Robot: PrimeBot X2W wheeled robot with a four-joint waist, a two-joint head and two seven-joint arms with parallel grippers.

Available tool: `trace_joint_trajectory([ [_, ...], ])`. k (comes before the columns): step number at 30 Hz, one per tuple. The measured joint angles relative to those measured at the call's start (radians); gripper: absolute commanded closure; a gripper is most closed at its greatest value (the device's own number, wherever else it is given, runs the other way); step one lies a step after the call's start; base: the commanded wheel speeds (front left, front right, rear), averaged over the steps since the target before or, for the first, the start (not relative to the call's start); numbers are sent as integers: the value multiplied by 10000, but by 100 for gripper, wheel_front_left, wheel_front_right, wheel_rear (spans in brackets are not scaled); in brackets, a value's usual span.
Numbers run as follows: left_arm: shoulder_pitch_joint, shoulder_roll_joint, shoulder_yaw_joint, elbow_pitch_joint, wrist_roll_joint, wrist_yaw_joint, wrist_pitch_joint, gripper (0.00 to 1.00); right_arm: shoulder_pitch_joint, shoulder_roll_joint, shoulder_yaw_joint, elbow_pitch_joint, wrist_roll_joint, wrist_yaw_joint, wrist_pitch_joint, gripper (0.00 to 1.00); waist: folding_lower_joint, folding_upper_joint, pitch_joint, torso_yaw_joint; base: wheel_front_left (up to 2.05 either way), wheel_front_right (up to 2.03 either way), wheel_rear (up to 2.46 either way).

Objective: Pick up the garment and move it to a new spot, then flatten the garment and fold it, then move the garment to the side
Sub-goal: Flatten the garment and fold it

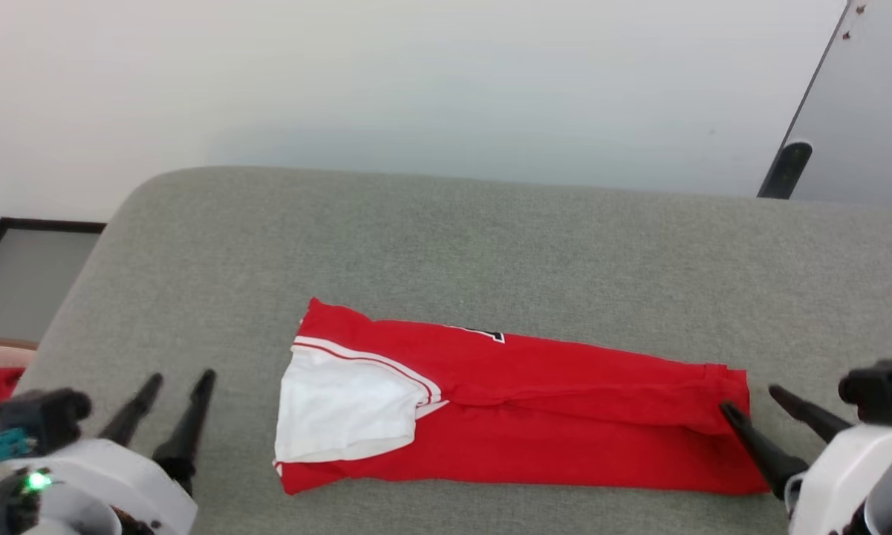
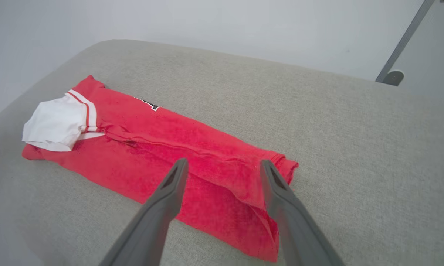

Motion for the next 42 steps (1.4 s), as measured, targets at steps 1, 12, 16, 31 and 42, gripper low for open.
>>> trace_joint_trajectory([
  [1, 258, -119, 328, 21, 228, 50, -25, 0, 103, 0, -46, 104, -73, -2, -2, 0, 0, 0, -47, 27, 0, 0, 0],
  [12, 3560, -2997, 4539, -151, 3120, -525, -69, 0, 692, 219, -1243, 711, -587, 0, 313, 0, 0, 0, -209, 633, 0, 0, 0],
  [16, 3741, -3459, 4915, -13, 3789, -1041, -69, 0, 742, 278, -1475, 727, -662, 0, 631, 0, 0, 0, -168, 864, 0, 0, 0],
  [31, 3180, -4477, 5104, 412, 4765, -2010, -69, 0, -164, 268, -2010, 1580, -775, -2, 3432, 0, 0, 0, 497, 1539, 0, 0, 0],
  [42, 2258, -5181, 4811, 721, 4939, -2537, -69, 0, -1275, 426, -1873, 2834, -941, -2, 4554, 0, 0, 0, 1539, 1992, 0, 0, 0],
])
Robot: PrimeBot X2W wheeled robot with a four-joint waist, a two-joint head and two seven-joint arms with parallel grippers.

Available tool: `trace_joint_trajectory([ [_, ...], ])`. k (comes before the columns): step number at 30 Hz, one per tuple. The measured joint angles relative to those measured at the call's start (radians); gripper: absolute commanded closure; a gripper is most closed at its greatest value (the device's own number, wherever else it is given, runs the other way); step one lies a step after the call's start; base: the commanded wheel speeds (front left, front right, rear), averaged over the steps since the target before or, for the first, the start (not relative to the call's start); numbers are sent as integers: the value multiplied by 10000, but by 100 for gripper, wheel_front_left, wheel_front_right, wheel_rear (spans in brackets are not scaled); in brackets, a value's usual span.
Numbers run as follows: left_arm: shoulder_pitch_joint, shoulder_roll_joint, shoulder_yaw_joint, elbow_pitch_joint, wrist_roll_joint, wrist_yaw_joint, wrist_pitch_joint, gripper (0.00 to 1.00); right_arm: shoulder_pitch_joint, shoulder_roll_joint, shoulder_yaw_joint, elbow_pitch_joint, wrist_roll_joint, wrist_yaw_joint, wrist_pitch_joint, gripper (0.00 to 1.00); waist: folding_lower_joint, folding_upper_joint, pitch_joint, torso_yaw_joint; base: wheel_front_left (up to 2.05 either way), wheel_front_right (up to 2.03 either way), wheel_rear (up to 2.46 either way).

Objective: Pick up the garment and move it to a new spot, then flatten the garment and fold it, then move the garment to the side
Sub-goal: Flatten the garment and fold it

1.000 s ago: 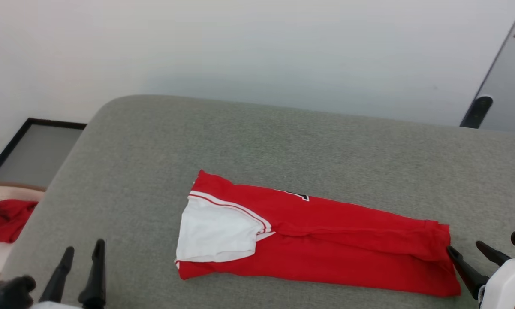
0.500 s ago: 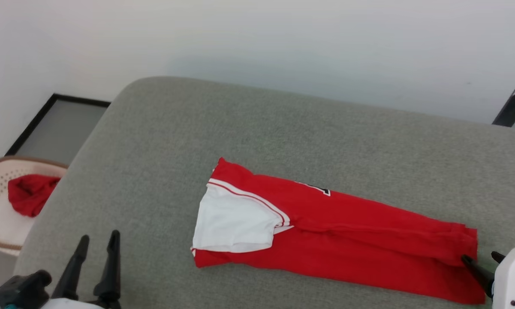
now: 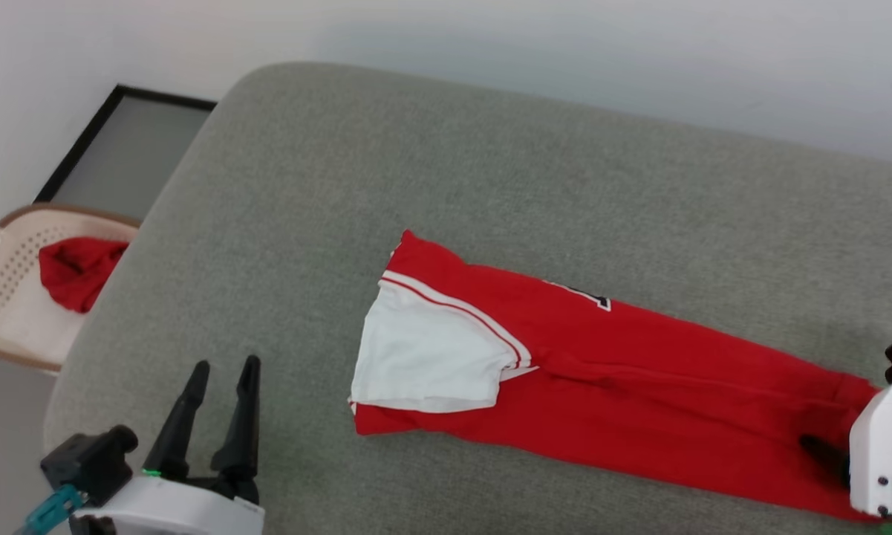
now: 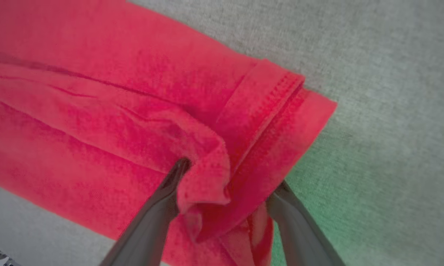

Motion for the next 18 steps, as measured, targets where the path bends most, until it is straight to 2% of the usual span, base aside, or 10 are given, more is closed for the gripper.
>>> trace_joint_trajectory([
  [3, -168, -161, 33, 109, 109, -128, 0, 0, -316, 0, 40, 316, 84, 0, 297, 0, 0, 0, 216, 114, 0, 0, 0],
  [4, -202, -211, 42, 150, 155, -176, 0, 0, -413, -10, 42, 407, 150, 0, 353, 100, 0, 0, 271, 150, 0, 0, 0],
  [11, -381, -493, 173, 387, 769, -332, 0, 0, -801, -142, 169, 867, 623, 0, 466, 100, 0, 0, 454, 312, 0, 0, 0],
  [18, -357, -683, 389, 688, 934, -516, 0, 0, -985, -291, 219, 1116, 725, 8, 278, 100, 0, 0, 273, 229, 0, 0, 0],
])
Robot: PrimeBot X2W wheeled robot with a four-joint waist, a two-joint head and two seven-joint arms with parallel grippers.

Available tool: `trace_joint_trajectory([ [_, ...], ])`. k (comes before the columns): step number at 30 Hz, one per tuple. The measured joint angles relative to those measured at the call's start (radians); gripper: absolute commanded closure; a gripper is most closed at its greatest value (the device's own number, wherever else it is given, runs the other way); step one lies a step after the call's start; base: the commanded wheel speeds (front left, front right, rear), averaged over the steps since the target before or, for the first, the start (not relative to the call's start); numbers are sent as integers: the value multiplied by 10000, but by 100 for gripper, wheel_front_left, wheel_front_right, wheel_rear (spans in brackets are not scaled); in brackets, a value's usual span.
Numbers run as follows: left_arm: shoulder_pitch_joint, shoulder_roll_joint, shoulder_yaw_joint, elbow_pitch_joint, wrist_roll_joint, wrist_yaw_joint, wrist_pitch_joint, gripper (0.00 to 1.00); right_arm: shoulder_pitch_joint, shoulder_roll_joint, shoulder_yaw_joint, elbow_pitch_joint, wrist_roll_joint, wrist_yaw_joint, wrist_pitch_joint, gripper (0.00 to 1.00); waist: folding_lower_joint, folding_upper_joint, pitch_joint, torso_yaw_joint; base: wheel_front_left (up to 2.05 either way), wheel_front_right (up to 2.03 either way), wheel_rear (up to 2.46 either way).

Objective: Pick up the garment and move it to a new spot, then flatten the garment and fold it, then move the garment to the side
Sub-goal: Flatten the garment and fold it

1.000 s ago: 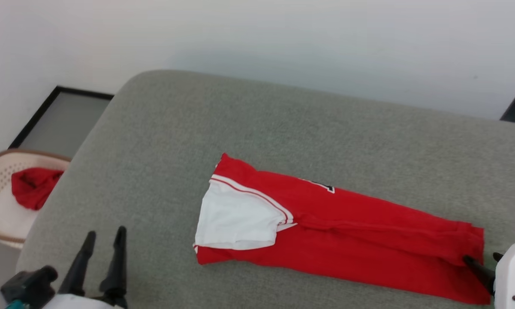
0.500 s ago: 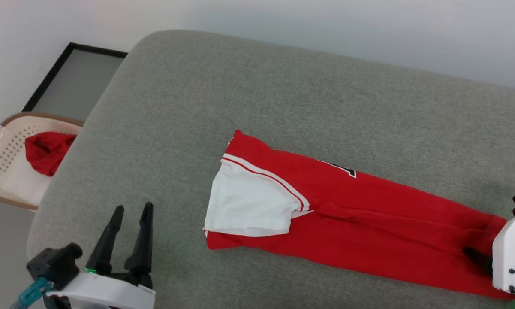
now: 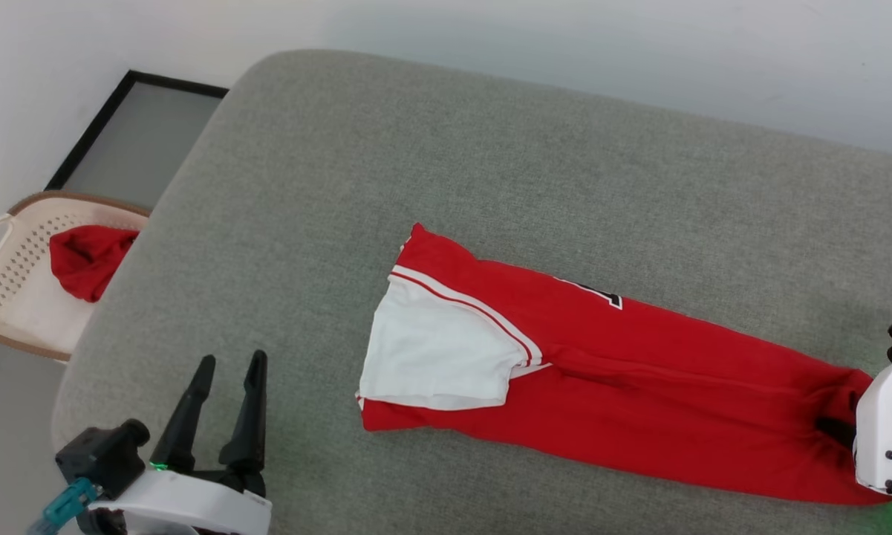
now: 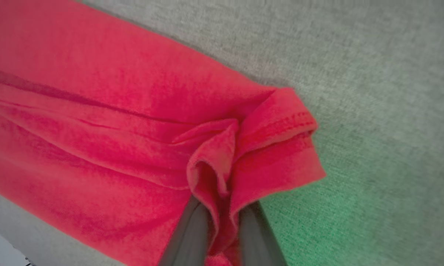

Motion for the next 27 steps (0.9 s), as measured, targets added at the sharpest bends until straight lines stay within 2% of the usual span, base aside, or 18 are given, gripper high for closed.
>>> trace_joint_trajectory([
  [4, 50, 2, 52, 98, 23, -90, 0, 0, -110, -194, -35, 180, -29, 10, -224, 100, 0, 0, -196, -96, 0, 0, 0],
  [16, 480, 194, 155, 88, -36, -100, 88, 0, -421, -1482, -566, 1066, -207, -4, -523, 100, 0, 0, -896, -640, 0, 0, 0],
  [20, 700, 280, 169, 69, -67, -82, 144, 0, -459, -1457, -372, 838, 121, -6, -502, 100, 0, 0, -1153, -852, 0, 0, 0],
  [27, 1049, 380, 128, 46, -69, 2, 236, 0, -417, -945, 132, -644, 1152, -6, -236, 100, 0, 0, -1733, -1169, 0, 0, 0],
])
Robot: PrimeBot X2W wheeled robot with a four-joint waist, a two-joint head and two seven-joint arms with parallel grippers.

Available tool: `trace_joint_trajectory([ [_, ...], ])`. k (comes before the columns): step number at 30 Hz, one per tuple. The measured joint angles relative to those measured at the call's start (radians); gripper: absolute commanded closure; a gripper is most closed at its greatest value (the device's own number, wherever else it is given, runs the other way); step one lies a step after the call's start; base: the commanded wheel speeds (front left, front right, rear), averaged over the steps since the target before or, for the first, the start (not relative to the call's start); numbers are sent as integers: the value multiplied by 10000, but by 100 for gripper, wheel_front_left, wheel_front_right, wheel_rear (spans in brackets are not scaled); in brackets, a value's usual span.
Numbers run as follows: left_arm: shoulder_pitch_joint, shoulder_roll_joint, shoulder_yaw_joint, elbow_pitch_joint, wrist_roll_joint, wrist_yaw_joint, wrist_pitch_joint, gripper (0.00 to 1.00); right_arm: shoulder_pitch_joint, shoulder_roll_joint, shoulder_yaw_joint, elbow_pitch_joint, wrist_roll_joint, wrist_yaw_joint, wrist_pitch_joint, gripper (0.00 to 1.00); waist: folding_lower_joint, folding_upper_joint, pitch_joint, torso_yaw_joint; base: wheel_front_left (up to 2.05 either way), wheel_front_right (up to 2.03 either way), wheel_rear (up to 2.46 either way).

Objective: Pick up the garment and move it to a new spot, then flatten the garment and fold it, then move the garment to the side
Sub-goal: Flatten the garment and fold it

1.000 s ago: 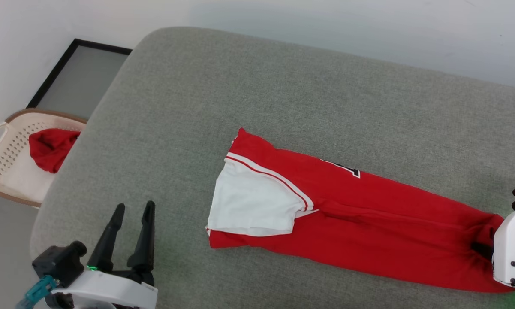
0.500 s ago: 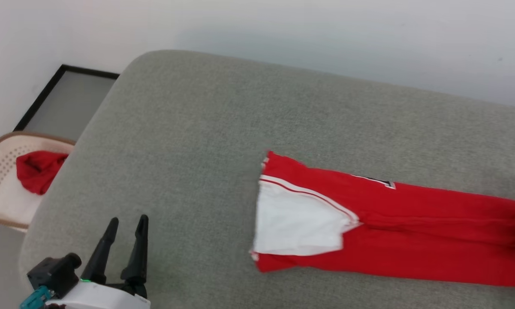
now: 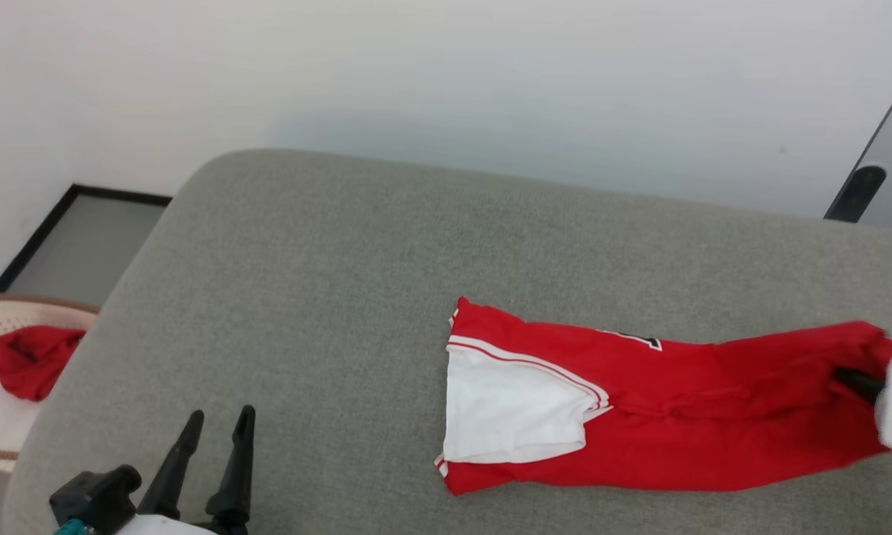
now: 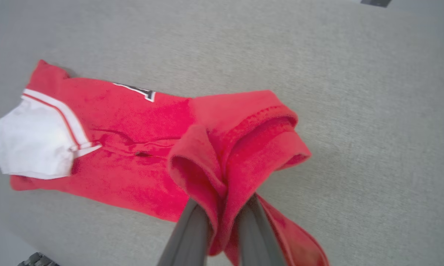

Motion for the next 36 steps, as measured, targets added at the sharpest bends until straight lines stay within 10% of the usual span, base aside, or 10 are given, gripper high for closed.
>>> trace_joint_trajectory([
  [12, -119, -100, -403, -15, 4, -19, 244, 0, -382, 1641, 1164, -1885, 59, 0, 142, 100, 0, 0, -569, 343, 0, 0, 0],
  [36, -1333, -895, -1386, 1005, 192, -489, 127, 0, -1953, 3250, 3446, 2336, -1154, -2, -1791, 95, 0, 0, -183, 2155, 0, 0, 0],
])
